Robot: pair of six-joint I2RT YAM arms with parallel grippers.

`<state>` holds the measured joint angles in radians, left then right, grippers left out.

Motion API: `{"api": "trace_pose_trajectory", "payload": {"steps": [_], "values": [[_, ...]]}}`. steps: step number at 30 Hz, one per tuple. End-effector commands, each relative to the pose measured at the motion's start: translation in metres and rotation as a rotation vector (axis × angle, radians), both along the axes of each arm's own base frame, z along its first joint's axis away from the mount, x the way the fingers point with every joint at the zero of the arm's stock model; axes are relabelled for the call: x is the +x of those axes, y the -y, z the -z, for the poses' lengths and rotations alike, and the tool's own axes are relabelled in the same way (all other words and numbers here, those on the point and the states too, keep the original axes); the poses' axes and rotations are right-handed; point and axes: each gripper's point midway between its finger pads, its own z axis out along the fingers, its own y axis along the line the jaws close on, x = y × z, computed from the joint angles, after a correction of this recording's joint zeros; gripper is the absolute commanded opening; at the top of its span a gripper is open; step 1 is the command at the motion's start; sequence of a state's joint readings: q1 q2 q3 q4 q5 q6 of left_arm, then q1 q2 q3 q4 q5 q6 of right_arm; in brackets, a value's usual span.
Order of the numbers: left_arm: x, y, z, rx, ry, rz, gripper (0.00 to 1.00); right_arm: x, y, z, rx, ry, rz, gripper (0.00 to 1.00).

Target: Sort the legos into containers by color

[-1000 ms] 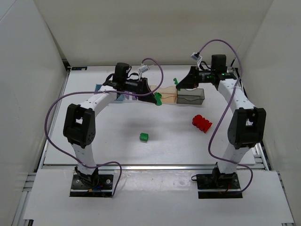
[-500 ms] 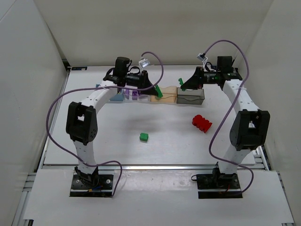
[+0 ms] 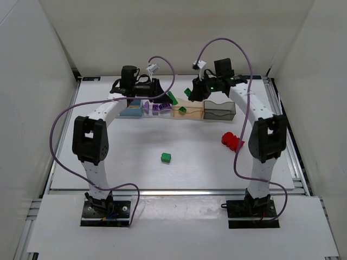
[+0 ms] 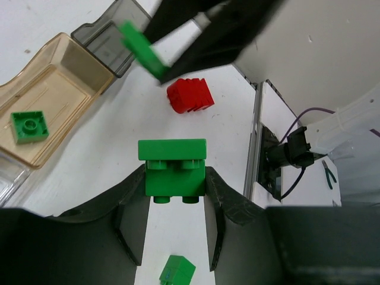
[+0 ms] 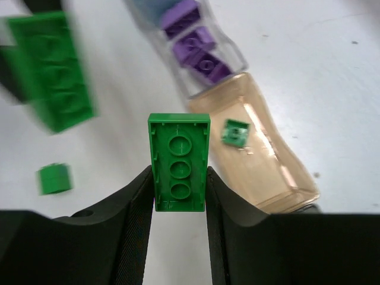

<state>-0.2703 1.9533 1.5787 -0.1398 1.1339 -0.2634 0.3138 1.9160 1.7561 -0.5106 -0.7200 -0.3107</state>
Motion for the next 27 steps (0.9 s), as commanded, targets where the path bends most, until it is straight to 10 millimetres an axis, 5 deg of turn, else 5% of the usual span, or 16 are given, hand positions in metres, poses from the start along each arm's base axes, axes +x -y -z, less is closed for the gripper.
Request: {"api": "trace_pose_trajectory", "payload": {"steps": [1, 14, 22, 27], "values": [[-0.012, -0.014, -0.049, -0.03, 0.105, -0.023, 0.26, 0.05, 0.01, 0.02, -0.158, 0.135, 0.099, 0.0], [-0.007, -0.038, -0.054, -0.019, 0.123, -0.073, 0.27, 0.068, 0.013, 0.079, -0.302, 0.141, 0.067, 0.02], [-0.002, -0.037, -0.053, -0.019, 0.121, -0.075, 0.27, 0.064, 0.015, 0.096, -0.332, 0.123, 0.047, 0.42], [-0.001, -0.037, -0.052, -0.018, 0.122, -0.073, 0.27, 0.064, 0.015, 0.095, -0.335, 0.122, 0.045, 0.52]]}}
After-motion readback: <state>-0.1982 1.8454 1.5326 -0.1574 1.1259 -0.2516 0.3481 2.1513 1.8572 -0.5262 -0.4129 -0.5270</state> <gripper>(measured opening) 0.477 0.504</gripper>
